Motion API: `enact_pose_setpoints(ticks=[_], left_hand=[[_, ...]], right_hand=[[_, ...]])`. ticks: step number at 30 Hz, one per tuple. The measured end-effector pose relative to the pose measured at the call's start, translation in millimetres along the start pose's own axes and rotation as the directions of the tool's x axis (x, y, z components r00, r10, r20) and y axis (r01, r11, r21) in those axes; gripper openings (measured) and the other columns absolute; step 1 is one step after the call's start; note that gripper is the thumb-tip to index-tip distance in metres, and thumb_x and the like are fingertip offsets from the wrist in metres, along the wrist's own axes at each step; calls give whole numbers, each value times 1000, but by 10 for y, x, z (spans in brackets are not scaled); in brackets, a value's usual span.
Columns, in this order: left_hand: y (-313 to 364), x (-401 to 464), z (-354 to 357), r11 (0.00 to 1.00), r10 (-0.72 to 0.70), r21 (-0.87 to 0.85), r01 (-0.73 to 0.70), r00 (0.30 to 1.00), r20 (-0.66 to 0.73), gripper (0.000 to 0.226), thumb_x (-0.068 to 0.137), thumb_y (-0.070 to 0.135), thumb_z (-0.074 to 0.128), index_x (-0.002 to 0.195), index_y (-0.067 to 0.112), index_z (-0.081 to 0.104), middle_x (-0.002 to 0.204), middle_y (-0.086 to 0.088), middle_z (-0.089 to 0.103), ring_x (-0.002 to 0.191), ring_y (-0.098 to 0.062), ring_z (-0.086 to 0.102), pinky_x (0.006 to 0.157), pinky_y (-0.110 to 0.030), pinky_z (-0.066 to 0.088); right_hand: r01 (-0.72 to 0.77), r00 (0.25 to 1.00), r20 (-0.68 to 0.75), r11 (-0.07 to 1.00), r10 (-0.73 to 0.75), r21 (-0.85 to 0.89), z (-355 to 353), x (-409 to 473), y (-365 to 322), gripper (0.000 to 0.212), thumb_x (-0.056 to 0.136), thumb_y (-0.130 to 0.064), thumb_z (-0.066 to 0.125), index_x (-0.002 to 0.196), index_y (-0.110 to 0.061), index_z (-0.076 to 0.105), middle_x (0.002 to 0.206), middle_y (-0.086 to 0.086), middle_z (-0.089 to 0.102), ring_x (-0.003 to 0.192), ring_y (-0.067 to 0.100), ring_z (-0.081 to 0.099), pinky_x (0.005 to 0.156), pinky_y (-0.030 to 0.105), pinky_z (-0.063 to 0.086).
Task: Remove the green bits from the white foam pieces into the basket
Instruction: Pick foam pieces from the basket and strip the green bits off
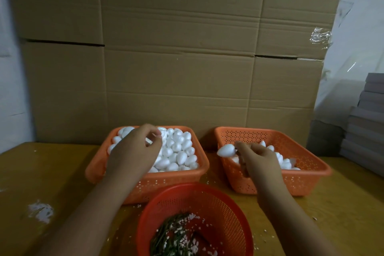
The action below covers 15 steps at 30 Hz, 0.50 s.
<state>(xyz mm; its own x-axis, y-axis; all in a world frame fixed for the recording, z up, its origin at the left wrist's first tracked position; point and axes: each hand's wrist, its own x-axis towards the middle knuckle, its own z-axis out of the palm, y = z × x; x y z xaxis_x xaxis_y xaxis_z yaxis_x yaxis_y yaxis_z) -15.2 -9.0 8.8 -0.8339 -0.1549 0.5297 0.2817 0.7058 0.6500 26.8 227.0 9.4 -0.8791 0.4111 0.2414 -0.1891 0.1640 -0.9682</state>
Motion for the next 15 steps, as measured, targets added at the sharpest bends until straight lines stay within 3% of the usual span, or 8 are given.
enact_pose_setpoints(ticks=[3, 5, 7, 9, 12, 15], left_hand=[[-200, 96, -52, 981, -26, 191, 14, 998, 62, 7, 90, 36, 56, 89, 36, 62, 102, 9, 64, 94, -19, 62, 80, -38, 52], [-330, 137, -61, 957, -59, 287, 31, 994, 89, 8, 91, 38, 56, 94, 35, 62, 109, 5, 64, 100, -19, 59, 82, -36, 50], [-440, 163, -47, 925, -106, 376, 47, 985, 139, 19, 91, 42, 54, 106, 33, 62, 119, 2, 60, 105, -18, 57, 85, -35, 48], [-508, 172, -30, 900, -166, 431, 68, 967, 194, 29, 92, 47, 51, 117, 34, 60, 127, 3, 54, 109, -18, 55, 86, -34, 46], [-538, 175, -26, 887, -229, 452, 96, 941, 250, 30, 92, 51, 45, 116, 38, 58, 126, 8, 53, 103, -15, 50, 81, -31, 38], [-553, 194, -26, 855, -307, 503, 124, 903, 301, 31, 92, 54, 38, 114, 41, 55, 115, 4, 50, 96, -15, 45, 83, -33, 40]], right_hand=[[-16, 991, -134, 998, 24, 65, -152, 87, 14, 30, 95, -27, 58, 74, -7, 65, 64, -1, 62, 59, 15, 51, 63, 31, 42], [-65, 982, -159, 977, 99, 204, -219, 118, 16, 21, 98, -24, 53, 101, -7, 67, 82, 3, 69, 68, 16, 61, 63, 30, 48], [-109, 979, -131, 941, 158, 320, -235, 136, 22, 37, 100, -17, 50, 136, -8, 50, 94, 5, 69, 78, 18, 65, 63, 28, 51], [-92, 981, -138, 952, 137, 291, -204, 139, 51, 49, 98, -11, 51, 146, -14, 39, 105, 10, 68, 85, 20, 67, 64, 29, 53], [-4, 998, -66, 997, 9, 83, -72, 62, 28, 26, 94, -9, 57, 119, -15, 63, 96, 5, 71, 76, 14, 67, 66, 29, 54], [105, 970, 230, 992, -86, -73, 77, -72, -33, 15, 93, -7, 58, 89, -16, 70, 73, 3, 69, 60, 12, 61, 61, 27, 48]])
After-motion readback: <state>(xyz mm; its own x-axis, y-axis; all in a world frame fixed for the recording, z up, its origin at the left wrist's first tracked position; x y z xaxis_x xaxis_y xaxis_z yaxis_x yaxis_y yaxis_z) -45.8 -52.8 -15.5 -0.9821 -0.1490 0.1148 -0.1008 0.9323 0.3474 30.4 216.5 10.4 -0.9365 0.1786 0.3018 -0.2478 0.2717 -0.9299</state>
